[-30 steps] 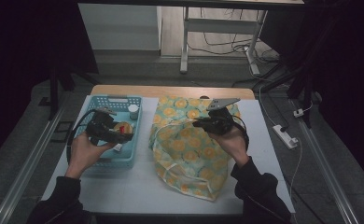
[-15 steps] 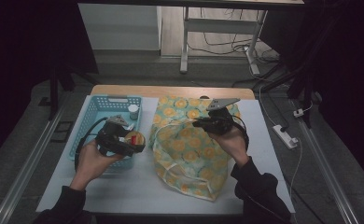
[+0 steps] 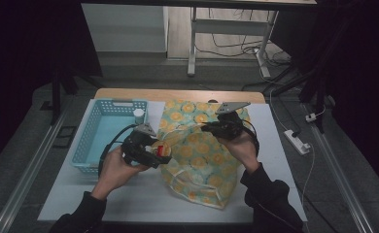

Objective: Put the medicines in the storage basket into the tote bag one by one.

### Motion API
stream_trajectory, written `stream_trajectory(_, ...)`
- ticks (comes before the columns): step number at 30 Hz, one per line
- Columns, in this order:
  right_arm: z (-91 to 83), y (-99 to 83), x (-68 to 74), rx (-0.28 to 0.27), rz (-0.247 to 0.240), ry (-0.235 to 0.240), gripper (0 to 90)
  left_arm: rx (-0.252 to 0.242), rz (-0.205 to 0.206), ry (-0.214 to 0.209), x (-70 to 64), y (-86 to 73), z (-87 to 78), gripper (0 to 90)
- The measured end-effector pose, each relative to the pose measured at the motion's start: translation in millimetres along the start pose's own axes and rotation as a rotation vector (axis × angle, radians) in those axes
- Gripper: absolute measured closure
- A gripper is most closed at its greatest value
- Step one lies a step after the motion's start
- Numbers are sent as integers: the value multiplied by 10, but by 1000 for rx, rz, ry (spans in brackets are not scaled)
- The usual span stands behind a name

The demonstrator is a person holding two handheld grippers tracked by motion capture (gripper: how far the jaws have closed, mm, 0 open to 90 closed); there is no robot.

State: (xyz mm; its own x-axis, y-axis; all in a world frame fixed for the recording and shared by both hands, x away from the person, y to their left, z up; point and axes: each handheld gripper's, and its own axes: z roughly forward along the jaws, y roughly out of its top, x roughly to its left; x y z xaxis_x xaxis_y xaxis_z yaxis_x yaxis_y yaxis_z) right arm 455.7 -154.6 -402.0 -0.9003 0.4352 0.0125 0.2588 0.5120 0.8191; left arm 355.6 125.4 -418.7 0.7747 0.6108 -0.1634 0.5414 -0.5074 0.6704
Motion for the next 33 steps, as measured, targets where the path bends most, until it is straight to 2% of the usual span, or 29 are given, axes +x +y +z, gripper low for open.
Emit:
stream_trajectory(5,-4,1,-5,-5,5,-4,896,3,32,-33,-89,145,133,203)
stream_trajectory(8,-11,5,-3,-8,4,-8,896,13,40,-81,-106,220,244,203)
stream_trajectory(11,-16,10,1,-13,3,-8,896,21,51,-94,-119,274,340,203)
stream_trajectory(16,-33,22,10,-18,1,-11,896,32,56,-113,-124,359,506,203)
stream_trajectory(19,-38,29,21,-21,-2,-11,896,33,48,-142,-106,386,587,203)
stream_trajectory(27,-43,44,44,-21,-11,-11,896,43,32,-157,-41,479,772,203)
stream_trajectory(30,-46,48,49,-22,-14,-13,896,51,32,-154,-21,530,862,203)
stream_trajectory(33,-50,51,54,-20,-17,-13,896,58,32,-131,7,562,933,203)
